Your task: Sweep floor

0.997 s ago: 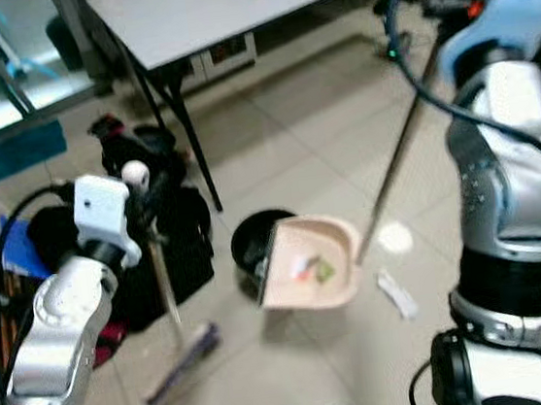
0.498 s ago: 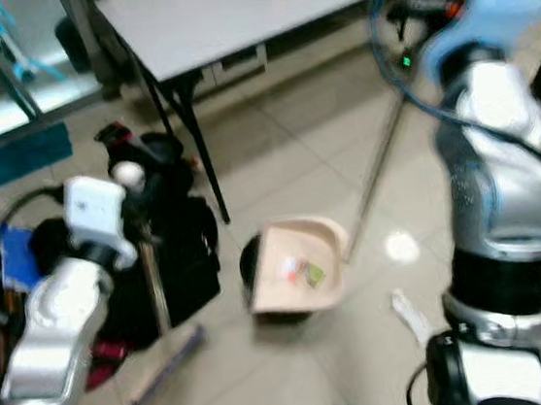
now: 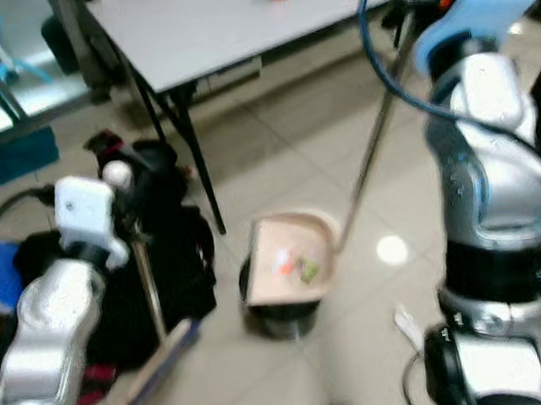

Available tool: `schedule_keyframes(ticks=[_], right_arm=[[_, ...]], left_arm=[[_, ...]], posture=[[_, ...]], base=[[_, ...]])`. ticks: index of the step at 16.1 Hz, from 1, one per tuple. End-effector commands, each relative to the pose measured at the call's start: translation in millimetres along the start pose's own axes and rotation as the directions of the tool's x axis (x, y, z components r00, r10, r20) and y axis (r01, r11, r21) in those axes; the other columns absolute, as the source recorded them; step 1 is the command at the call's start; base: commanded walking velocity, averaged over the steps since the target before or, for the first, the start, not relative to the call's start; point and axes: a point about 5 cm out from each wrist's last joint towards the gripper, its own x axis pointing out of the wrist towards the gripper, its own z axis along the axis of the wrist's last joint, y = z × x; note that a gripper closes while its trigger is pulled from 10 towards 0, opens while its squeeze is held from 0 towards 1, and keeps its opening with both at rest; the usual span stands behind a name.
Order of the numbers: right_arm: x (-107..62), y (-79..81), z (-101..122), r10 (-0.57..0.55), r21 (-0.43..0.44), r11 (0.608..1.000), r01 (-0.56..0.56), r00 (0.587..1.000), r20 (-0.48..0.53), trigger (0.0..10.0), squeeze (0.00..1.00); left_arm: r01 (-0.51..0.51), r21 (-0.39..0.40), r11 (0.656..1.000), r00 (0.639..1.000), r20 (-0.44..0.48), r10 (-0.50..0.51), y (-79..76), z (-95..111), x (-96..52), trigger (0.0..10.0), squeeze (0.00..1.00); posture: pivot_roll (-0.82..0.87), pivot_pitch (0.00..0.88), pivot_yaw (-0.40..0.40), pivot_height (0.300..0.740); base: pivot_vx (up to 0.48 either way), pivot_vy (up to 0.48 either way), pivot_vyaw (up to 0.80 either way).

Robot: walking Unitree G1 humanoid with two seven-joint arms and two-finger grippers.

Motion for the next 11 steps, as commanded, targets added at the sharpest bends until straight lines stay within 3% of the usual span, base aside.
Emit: schedule_keyframes(ticks=[1,4,8,11], right_arm=[[1.3,5.2,15,0.015,-0.002,1.0,-0.015,0.996,0.088,10.0,0.0],[3.4,13.5,14,0.032,-0.009,0.999,-0.031,0.99,0.139,10.0,0.0],[4.7,29.2,12,0.105,-0.116,0.99,-0.08,0.969,0.225,10.0,0.0],[-1.4,66.1,7,0.253,-0.173,0.963,-0.208,0.919,0.302,10.0,0.0]], left_arm=[[-0.026,0.02,0.999,0.999,0.026,0.026,6.9,6,-1.5,10.0,0.0],[-0.027,0.021,0.999,0.999,0.031,0.026,6.5,7,-1.1,10.0,0.0],[-0.028,0.022,0.999,0.999,0.036,0.027,6.0,8,-0.4,10.0,0.0],[-0.033,0.025,0.999,0.999,0.039,0.032,6.4,8,-0.2,10.0,0.0]], posture=[[-0.05,0.066,0.035,0.74],[-0.05,0.067,0.04,0.74],[-0.05,0.065,0.042,0.74],[-0.05,0.065,0.041,0.74]], base=[[0.0,0.0,0.0],[0.0,0.0,0.0],[0.0,0.0,0.0],[0.0,0.0,0.0]])
